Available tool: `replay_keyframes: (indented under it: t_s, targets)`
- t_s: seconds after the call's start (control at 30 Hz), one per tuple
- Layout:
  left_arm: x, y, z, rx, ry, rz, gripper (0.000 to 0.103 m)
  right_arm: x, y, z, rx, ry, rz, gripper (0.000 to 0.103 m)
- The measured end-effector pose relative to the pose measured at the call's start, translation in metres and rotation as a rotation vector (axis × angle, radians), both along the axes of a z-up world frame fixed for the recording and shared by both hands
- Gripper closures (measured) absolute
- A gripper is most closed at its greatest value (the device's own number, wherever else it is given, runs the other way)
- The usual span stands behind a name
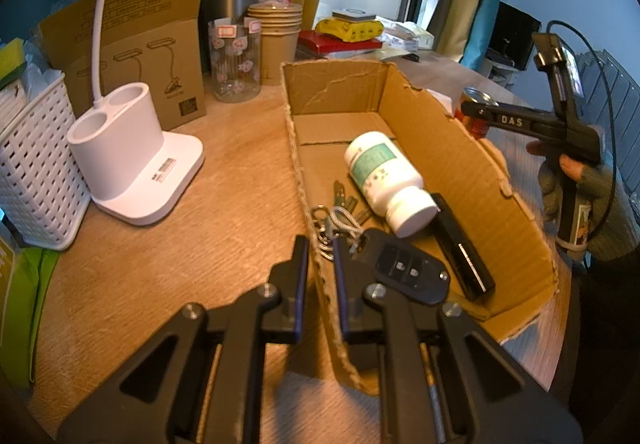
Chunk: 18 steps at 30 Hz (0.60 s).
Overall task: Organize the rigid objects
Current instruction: 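Move the right gripper to the red tin can and close on it, then lift the red tin can with the right gripper and carry it over the box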
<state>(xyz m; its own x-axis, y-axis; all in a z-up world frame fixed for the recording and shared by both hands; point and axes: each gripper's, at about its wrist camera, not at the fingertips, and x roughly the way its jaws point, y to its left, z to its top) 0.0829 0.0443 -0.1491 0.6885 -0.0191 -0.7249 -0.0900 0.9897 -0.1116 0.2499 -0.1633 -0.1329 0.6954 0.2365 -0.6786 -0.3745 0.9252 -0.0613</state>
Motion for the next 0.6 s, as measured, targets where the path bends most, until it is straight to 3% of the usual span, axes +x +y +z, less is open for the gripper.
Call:
replay_keyframes:
  t_s: [0.23, 0.37, 0.6]
  targets:
    - [-0.0001, 0.0000, -0.0001, 0.000, 0.000, 0.000, 0.090, 0.0023, 0.0025, -0.0036, -0.006, 0.002, 0.003, 0.035]
    - [0.0000, -0.0006, 0.0001, 0.000, -0.001, 0.000, 0.090, 0.0016, 0.0015, -0.0023, -0.005, -0.005, -0.001, 0.046]
    - [0.0000, 0.0000, 0.0001, 0.000, -0.001, 0.000, 0.090, -0.0025, -0.0035, 0.0020, 0.007, -0.025, -0.017, 0.046]
